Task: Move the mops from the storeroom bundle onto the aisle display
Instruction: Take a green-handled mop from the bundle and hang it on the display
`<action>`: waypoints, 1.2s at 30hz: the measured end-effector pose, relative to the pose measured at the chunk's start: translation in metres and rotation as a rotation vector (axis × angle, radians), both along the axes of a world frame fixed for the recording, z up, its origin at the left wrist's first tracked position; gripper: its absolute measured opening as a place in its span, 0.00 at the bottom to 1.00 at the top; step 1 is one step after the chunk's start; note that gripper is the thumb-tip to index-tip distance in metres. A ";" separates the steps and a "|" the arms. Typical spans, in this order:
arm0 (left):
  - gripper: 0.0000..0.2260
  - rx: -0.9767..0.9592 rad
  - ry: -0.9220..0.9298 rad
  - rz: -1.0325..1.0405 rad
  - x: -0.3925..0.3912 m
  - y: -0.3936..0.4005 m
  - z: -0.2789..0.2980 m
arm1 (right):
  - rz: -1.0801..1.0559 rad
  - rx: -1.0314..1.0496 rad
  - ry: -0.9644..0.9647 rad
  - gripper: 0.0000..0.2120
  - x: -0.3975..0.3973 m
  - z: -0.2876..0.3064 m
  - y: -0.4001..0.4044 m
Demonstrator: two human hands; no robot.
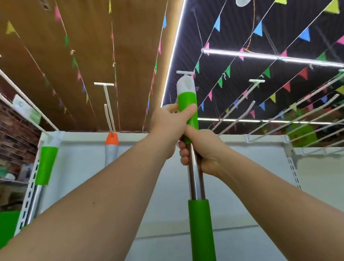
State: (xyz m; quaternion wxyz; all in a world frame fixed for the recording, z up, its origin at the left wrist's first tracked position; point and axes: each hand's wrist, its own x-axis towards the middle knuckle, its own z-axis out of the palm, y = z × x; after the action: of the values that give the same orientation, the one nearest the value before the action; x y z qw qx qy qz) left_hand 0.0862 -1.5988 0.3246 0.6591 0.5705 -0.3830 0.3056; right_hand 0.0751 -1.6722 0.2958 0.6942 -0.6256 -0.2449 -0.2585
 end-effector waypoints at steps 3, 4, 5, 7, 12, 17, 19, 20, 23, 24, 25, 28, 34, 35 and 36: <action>0.08 0.000 0.007 0.053 0.007 -0.003 -0.004 | 0.036 -0.005 0.016 0.13 0.008 -0.005 -0.005; 0.09 0.003 0.020 0.065 0.010 -0.002 -0.008 | 0.044 -0.013 0.029 0.13 0.012 -0.009 -0.004; 0.09 0.009 0.036 0.068 0.014 0.000 -0.012 | 0.052 -0.023 0.042 0.13 0.016 -0.013 -0.003; 0.10 0.025 0.059 0.049 0.020 0.004 -0.019 | 0.063 -0.037 0.059 0.12 0.021 -0.019 0.000; 0.09 0.033 0.028 0.056 0.019 0.003 -0.013 | 0.059 -0.024 0.052 0.12 0.021 -0.014 -0.002; 0.04 0.040 0.070 0.034 0.027 0.001 -0.008 | 0.059 -0.007 0.084 0.13 0.028 -0.011 -0.002; 0.08 0.047 0.102 0.031 0.037 0.003 -0.015 | 0.061 -0.010 0.108 0.13 0.037 -0.017 -0.001; 0.11 0.052 0.118 0.034 0.042 0.004 -0.019 | 0.057 -0.014 0.116 0.13 0.041 -0.021 0.000; 0.18 0.045 0.133 0.050 0.054 0.003 -0.025 | 0.033 -0.019 0.118 0.12 0.051 -0.026 -0.001; 0.19 0.043 0.134 0.058 0.058 0.002 -0.025 | 0.029 -0.017 0.118 0.12 0.053 -0.026 -0.001; 0.19 0.042 0.136 0.062 0.061 0.002 -0.024 | 0.027 -0.019 0.118 0.12 0.055 -0.026 -0.001; 0.20 0.047 0.156 0.060 0.071 0.001 -0.023 | -0.048 -0.124 0.067 0.10 0.063 -0.029 -0.006; 0.19 0.072 0.186 0.063 0.095 0.000 -0.025 | -0.383 -0.524 0.037 0.14 0.083 -0.054 -0.028; 0.19 0.074 0.187 0.075 0.100 0.000 -0.025 | -0.390 -0.553 0.061 0.14 0.086 -0.056 -0.030; 0.19 0.075 0.186 0.090 0.104 -0.001 -0.024 | -0.392 -0.570 0.079 0.14 0.089 -0.057 -0.031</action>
State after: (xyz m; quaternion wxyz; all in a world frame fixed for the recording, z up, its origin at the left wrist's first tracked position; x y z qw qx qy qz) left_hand 0.1898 -1.5999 0.3003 0.6555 0.6374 -0.3054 0.2661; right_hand 0.1642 -1.7027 0.2391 0.4375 -0.8391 -0.1554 -0.2836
